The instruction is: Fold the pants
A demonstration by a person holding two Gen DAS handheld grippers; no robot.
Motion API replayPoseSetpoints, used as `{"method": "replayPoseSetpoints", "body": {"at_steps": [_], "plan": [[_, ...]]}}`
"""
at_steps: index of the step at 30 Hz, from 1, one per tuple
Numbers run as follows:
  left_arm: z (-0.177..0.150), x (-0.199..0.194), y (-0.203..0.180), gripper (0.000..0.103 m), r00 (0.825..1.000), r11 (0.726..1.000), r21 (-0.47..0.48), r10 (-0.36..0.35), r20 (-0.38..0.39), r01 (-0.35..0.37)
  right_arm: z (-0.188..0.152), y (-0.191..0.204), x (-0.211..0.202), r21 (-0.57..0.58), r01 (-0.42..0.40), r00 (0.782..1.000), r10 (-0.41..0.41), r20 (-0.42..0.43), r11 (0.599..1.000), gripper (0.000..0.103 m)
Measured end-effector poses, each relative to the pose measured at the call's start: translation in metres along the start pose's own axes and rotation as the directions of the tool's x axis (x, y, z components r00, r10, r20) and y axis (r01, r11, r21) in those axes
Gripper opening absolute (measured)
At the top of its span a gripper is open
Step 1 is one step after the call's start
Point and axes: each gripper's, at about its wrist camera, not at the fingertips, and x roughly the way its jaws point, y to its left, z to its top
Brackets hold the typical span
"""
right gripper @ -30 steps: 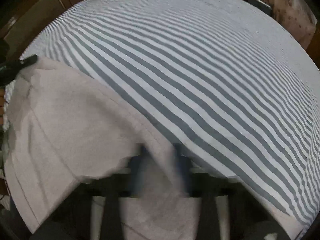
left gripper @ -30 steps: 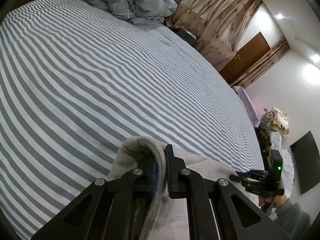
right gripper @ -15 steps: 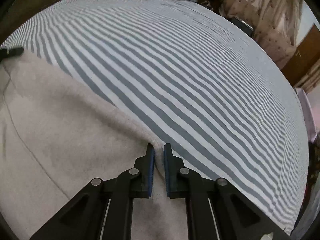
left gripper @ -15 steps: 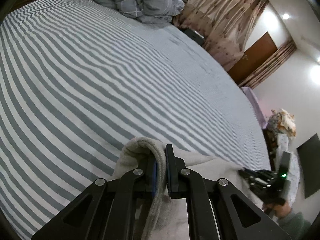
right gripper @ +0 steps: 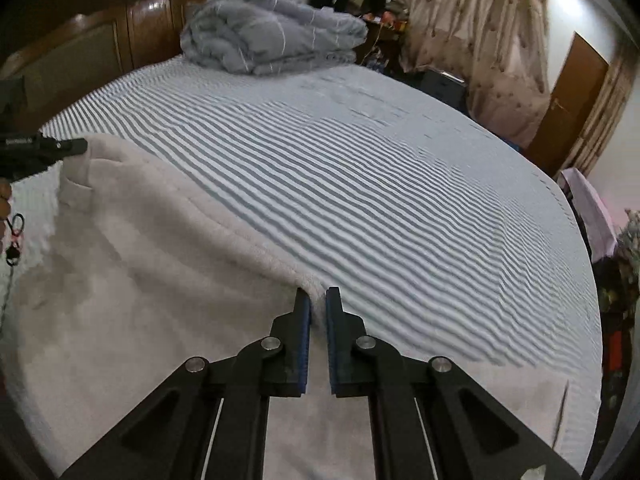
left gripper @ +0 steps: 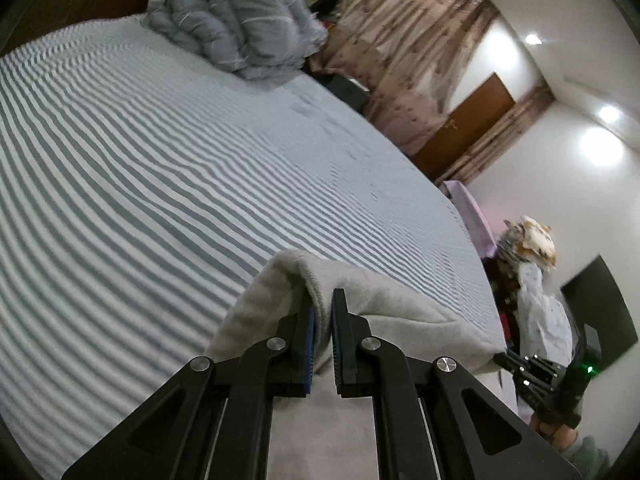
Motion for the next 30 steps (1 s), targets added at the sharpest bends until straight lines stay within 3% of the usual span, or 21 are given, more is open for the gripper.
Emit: {"method": "replayPoseSetpoints", "body": {"at_steps": [5,9,13,16,20,23,27,28,29,30], "plan": [[-0.041,-0.059,-0.019,0.008,0.999,0.998,0.045,-0.041,-0.018,0.042,-0.046,0.013,-0.071,0.060,-0.022,0.999,0.019,0.043,0.998,0.006],[-0.084,-0.092,-0.018,0.008,0.998,0.998,0.049,-0.030,-0.062,0.033,-0.085,0.033,-0.095,0.080,-0.052,0.999,0.051,0.017,0.995,0.006],[-0.133,-0.111,-0.012,0.009,0.992,0.998,0.057,0.023,-0.126,-0.016,-0.137,0.054,-0.099,0.111,-0.074,0.996,0.079,-0.040,0.991,0.006],[-0.169,-0.114,-0.004,0.009,0.978,0.996,0.059,0.083,-0.191,-0.073,-0.175,0.069,-0.087,0.129,-0.078,0.991,0.090,-0.097,0.989,0.006],[-0.205,-0.113,0.003,0.011,0.958,0.986,0.080,0.162,-0.238,-0.147,-0.205,0.083,-0.072,0.120,-0.065,0.985,0.083,-0.151,0.991,0.008],[-0.219,-0.113,0.009,0.011,0.950,0.985,0.057,0.171,-0.260,-0.162,-0.208,0.088,-0.063,0.114,-0.050,0.984,0.068,-0.166,0.992,0.013],[-0.221,-0.116,0.014,0.025,0.950,0.989,-0.001,0.144,-0.275,-0.150,-0.203,0.091,-0.066,0.143,-0.039,0.986,0.061,-0.153,0.989,0.021],[-0.222,-0.117,0.017,0.029,0.951,0.990,-0.005,0.136,-0.276,-0.143,-0.204,0.090,-0.070,0.153,-0.045,0.988,0.066,-0.140,0.987,0.032],[-0.225,-0.120,0.016,0.040,0.954,0.991,-0.015,0.122,-0.275,-0.131,-0.204,0.090,-0.074,0.161,-0.045,0.989,0.066,-0.132,0.986,0.041],[-0.228,-0.124,0.016,0.050,0.957,0.993,-0.035,0.098,-0.272,-0.111,-0.204,0.090,-0.080,0.171,-0.039,0.991,0.060,-0.117,0.984,0.043]]}}
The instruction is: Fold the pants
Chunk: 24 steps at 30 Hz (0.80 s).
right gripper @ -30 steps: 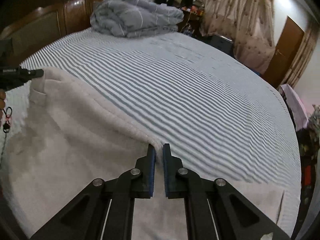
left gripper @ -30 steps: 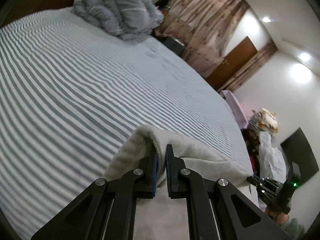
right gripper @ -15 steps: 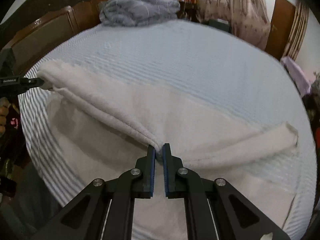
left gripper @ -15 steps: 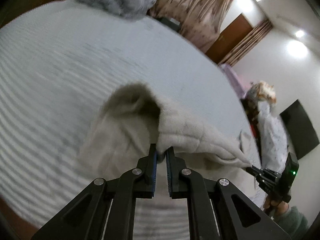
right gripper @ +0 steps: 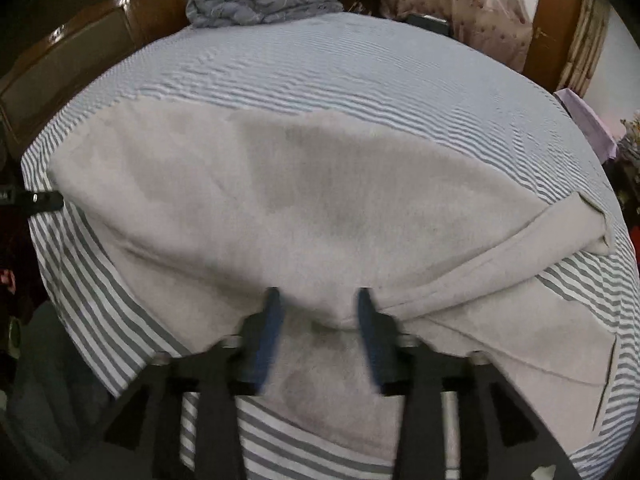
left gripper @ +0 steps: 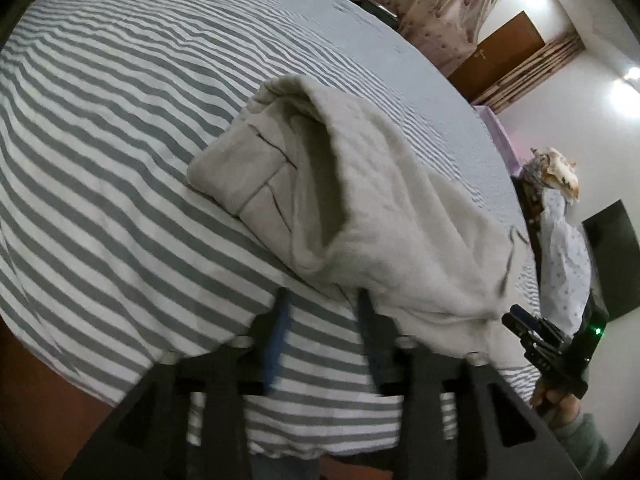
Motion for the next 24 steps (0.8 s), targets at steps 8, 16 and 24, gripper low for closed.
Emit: {"method": "replayPoseSetpoints", "body": {"at_steps": [8,16,24], "plan": [[-0.008,0.003,0.001,0.060,0.982,0.970,-0.156,-0.185,0.029,0.188,-0.020,-0.012,-0.033,0.172,-0.073,0.996,0.062,0.068,0.982,0.043],[0.005,0.018,0.009,0.060,0.982,0.940,-0.285,-0.171,0.079,0.186,-0.043,-0.031,-0.028,0.309,-0.116,0.993,0.102,0.062,0.944,0.043],[0.019,0.026,-0.016,0.041,0.991,0.958,-0.257,-0.102,0.092,0.123,-0.029,-0.076,0.000,0.556,-0.088,0.995,0.100,0.009,0.827,0.047]]}}
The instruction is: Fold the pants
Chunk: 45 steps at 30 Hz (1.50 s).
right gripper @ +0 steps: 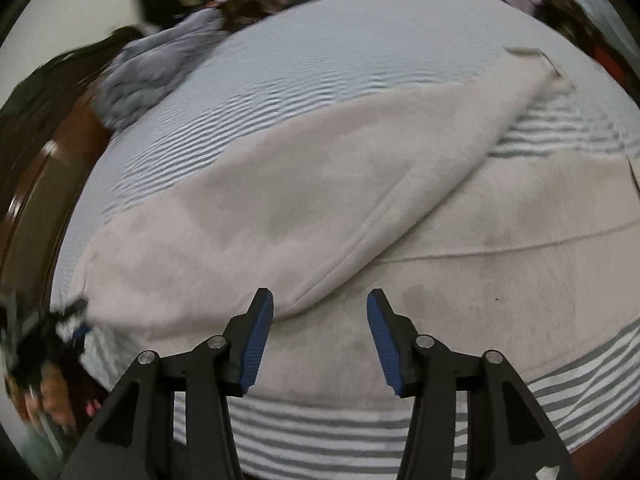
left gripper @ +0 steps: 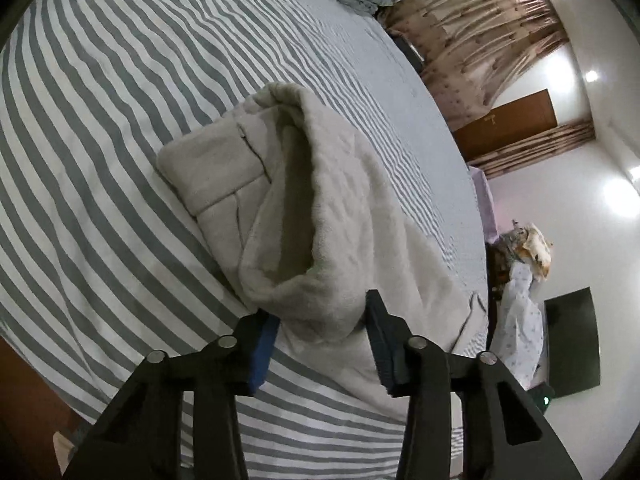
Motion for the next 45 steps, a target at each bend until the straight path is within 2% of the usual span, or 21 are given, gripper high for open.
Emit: {"method": "replayPoseSetpoints", "body": {"at_steps": [6,8,9,10,11,13,16,20,26,31,35,38,41,43,44,45], "plan": [[0.002,-0.005,-0.006,0.037,1.000,1.000,0.008,0.004,0.022,-0.004,0.032,-0.022,0.044,0.210,0.043,0.997,-0.029,-0.071,0.977,0.047],[0.005,-0.007,-0.007,0.036,1.000,1.000,0.010,0.001,0.023,-0.001,0.038,-0.024,0.053,0.220,0.056,0.996,-0.038,-0.086,0.974,0.044],[0.008,-0.007,-0.010,0.036,1.000,1.000,0.013,0.000,0.025,-0.001,0.041,-0.024,0.057,0.219,0.071,0.995,-0.052,-0.090,0.973,0.040],[0.010,-0.007,-0.011,0.036,1.000,1.000,0.014,0.003,0.026,-0.004,0.045,-0.024,0.058,0.206,0.082,0.994,-0.065,-0.089,0.975,0.019],[0.013,-0.005,-0.014,0.036,1.000,1.000,0.016,0.007,0.022,-0.007,0.048,-0.022,0.059,0.186,0.091,0.993,-0.075,-0.091,0.978,0.011],[0.019,-0.006,-0.016,0.035,1.000,1.000,0.015,0.010,0.017,-0.010,0.053,-0.017,0.054,0.158,0.088,0.994,-0.078,-0.074,0.983,0.007],[0.027,-0.011,-0.019,0.034,1.000,0.999,0.040,0.010,0.020,-0.011,0.056,-0.009,0.035,0.121,0.080,0.997,-0.078,-0.021,0.989,0.006],[0.046,-0.019,-0.032,0.033,1.000,0.996,0.088,0.004,0.024,-0.006,0.057,0.002,0.004,0.119,0.033,0.999,-0.037,0.036,0.992,0.006],[0.080,-0.033,-0.056,0.032,0.999,0.986,0.167,0.000,0.052,-0.009,0.035,0.026,-0.033,0.065,-0.026,0.998,0.022,0.064,0.998,0.006],[0.102,-0.033,-0.085,0.032,0.999,0.972,0.234,0.001,0.053,-0.014,0.005,0.034,-0.020,0.076,-0.037,0.999,0.037,0.004,0.996,0.006],[0.116,-0.024,-0.106,0.032,0.999,0.954,0.298,0.019,0.043,-0.031,-0.001,0.025,-0.014,0.131,-0.069,0.998,0.070,-0.004,0.989,0.006],[0.127,-0.018,-0.115,0.032,0.998,0.949,0.314,0.016,0.053,-0.031,0.011,0.030,-0.022,0.124,-0.083,0.996,0.078,0.044,0.989,0.006],[0.140,-0.015,-0.117,0.032,0.998,0.959,0.283,-0.018,0.055,0.002,0.027,0.036,-0.032,0.109,-0.091,0.994,0.083,0.077,0.990,0.006],[0.147,-0.015,-0.112,0.028,0.998,0.962,0.272,-0.030,0.061,0.012,0.030,0.035,-0.037,0.102,-0.095,0.993,0.086,0.086,0.990,0.006],[0.150,-0.016,-0.112,0.020,0.997,0.962,0.272,-0.033,0.076,0.011,0.030,0.036,-0.036,0.101,-0.096,0.993,0.088,0.084,0.990,0.006],[0.152,-0.020,-0.110,0.019,0.995,0.960,0.279,-0.037,0.097,0.008,0.029,0.035,-0.036,0.099,-0.094,0.993,0.086,0.083,0.991,0.006]]}}
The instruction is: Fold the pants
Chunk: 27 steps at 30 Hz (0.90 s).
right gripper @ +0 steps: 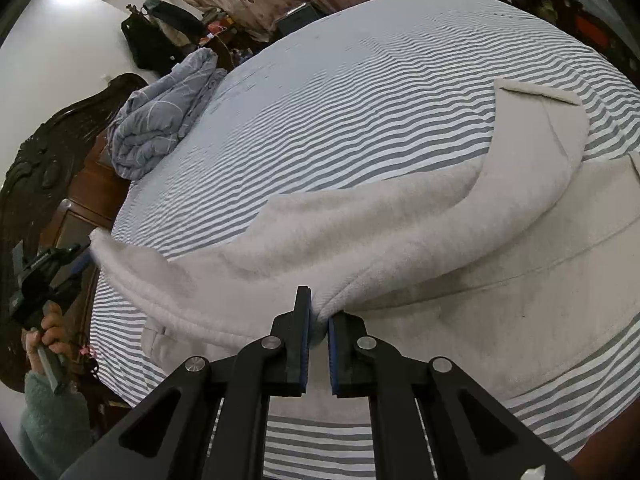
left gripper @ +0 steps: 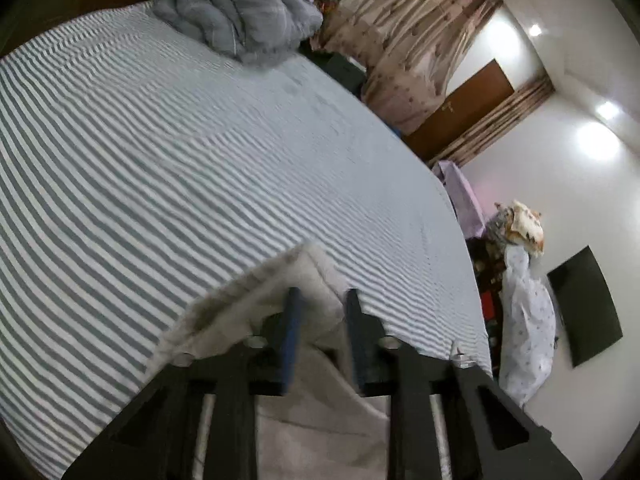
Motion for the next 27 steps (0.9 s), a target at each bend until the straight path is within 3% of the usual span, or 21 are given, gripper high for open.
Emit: {"method": "replayPoseSetpoints", "body": {"at_steps": [2,4,9,16,21,23,25,27], "plan": [[-0.002,-0.006,0.007,0.019,1.000,1.000,-0.015,0.007,0.006,-0.007,-0.009,-0.009,0.002,0.012,-0.003,1.000,0.003,-0.014,1.000,0.006],[-0.012,-0.004,0.017,0.019,0.999,1.000,-0.021,0.012,-0.038,-0.013,-0.019,-0.014,0.009,0.013,0.001,0.999,-0.001,-0.041,1.000,0.006],[-0.059,-0.009,0.039,0.019,0.995,0.999,-0.033,0.024,-0.099,-0.028,-0.041,-0.032,0.030,0.071,-0.012,0.994,0.020,-0.109,0.997,0.006],[-0.116,-0.019,0.091,0.019,0.992,0.982,-0.171,0.059,-0.110,-0.077,-0.052,-0.036,0.034,0.064,-0.022,0.992,0.030,-0.120,0.998,0.007],[-0.141,-0.024,0.111,0.019,0.986,0.979,-0.175,0.079,-0.149,-0.105,-0.053,-0.035,0.041,0.067,-0.025,0.991,0.034,-0.131,0.997,0.007],[-0.150,-0.027,0.111,0.024,0.985,0.984,-0.160,0.056,-0.162,-0.082,-0.055,-0.035,0.042,0.068,-0.027,0.990,0.036,-0.136,0.997,0.007],[-0.159,-0.030,0.107,0.039,0.986,0.985,-0.170,-0.002,-0.169,-0.027,-0.056,-0.036,0.044,0.064,-0.025,0.990,0.034,-0.139,0.998,0.007],[-0.163,-0.032,0.104,0.067,0.988,0.980,-0.199,-0.050,-0.148,0.020,-0.058,-0.038,0.045,0.063,-0.023,0.989,0.032,-0.143,0.998,0.007]]}}
